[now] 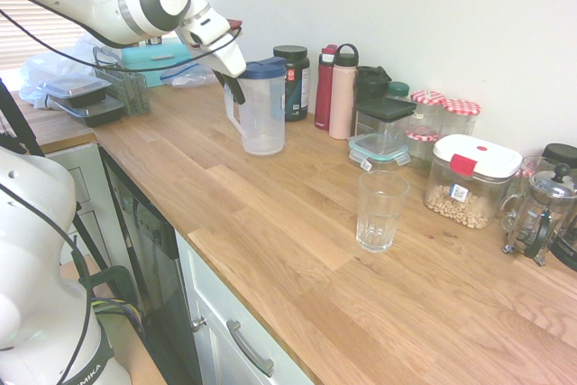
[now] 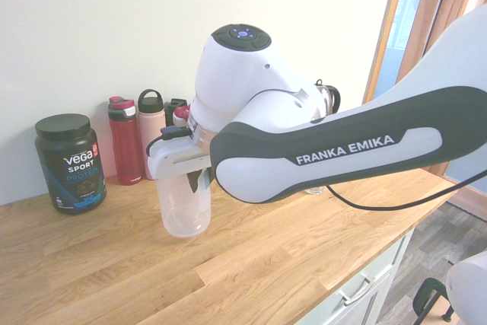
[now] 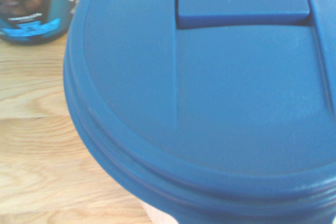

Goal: Pour me some water

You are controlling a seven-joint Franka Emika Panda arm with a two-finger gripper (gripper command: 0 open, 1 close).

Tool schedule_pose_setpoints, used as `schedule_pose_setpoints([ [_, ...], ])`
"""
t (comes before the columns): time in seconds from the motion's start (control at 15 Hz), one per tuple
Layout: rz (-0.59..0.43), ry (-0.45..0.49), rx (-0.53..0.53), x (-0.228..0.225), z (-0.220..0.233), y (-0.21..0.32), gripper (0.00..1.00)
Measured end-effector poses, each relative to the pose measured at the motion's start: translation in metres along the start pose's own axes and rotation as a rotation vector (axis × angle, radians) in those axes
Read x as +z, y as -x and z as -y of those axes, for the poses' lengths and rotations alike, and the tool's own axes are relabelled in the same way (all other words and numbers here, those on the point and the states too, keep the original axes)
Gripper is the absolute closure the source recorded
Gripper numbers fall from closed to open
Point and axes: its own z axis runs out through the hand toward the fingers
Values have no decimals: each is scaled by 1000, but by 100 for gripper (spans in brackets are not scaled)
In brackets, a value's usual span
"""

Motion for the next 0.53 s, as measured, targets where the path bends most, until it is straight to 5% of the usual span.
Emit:
schedule_pose_setpoints([
  [0.53,43,1,-14,-9,-19,27,100],
])
